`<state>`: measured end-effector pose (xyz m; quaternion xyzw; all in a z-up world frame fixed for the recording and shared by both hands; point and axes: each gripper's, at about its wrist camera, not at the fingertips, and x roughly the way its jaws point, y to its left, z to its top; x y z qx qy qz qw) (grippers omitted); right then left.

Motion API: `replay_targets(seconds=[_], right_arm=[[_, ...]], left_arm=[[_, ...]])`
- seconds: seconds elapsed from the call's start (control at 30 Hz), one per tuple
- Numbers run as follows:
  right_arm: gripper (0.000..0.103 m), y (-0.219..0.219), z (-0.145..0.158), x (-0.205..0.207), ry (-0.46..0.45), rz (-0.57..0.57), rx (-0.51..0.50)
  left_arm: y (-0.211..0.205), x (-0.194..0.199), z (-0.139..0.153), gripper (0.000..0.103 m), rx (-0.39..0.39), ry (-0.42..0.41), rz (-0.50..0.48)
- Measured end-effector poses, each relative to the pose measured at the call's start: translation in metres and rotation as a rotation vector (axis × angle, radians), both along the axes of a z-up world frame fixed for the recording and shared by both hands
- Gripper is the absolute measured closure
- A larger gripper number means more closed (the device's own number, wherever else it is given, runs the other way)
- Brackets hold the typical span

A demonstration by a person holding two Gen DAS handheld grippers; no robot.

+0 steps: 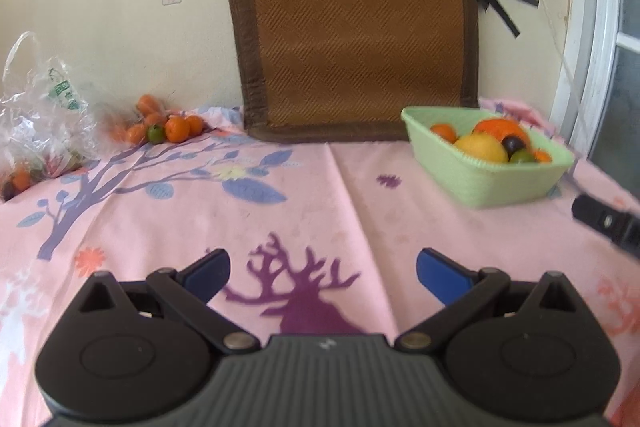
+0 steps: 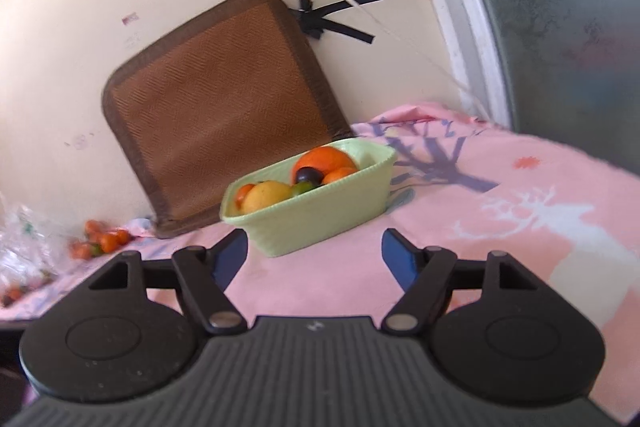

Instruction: Organize fruits

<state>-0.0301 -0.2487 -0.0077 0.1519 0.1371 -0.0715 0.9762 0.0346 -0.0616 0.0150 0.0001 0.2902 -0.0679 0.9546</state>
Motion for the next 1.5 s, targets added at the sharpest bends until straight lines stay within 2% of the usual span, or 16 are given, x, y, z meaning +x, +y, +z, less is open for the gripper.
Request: replay_targets(seconds=[0.1, 0.23, 0.33, 0.43, 0.77, 0.9, 1.2, 1.5], right_arm=[[0.027, 0.000, 0.002, 0.002, -0.016, -0.029, -0.071], [0.026, -0.006, -0.001, 0.006, 0.009, -0.011, -0.043], [0.026, -0.007, -0.002, 0.006, 0.003, -0.003, -0.034], [0.025, -0.005, -0.002, 0.006, 0.001, 0.003, -0.042], [0.023, -0.003, -0.001, 0.005, -0.012, 0.003, -0.049], [0.023, -0.003, -0.001, 0.005, -0.012, 0.002, -0.048], [0.022, -0.003, -0.001, 0.005, -0.012, 0.003, -0.047], [0.022, -0.003, -0.001, 0.004, -0.010, 0.003, -0.049]], left_arm=[[-0.003, 0.005, 0.003, 0.000, -0.043, -0.039, 0.003], [-0.006, 0.010, -0.007, 0.000, -0.096, -0.026, -0.016], [-0.005, 0.013, -0.017, 0.000, -0.091, 0.000, -0.009], [0.001, 0.009, -0.016, 0.000, -0.115, -0.029, 0.011], [-0.001, 0.000, -0.010, 0.000, -0.073, -0.077, 0.011], [-0.003, 0.003, -0.013, 0.000, -0.055, -0.034, 0.000], [-0.007, -0.003, -0.012, 0.000, -0.021, -0.073, 0.003], [-0.005, -0.001, -0.012, 0.000, -0.034, -0.063, -0.002]])
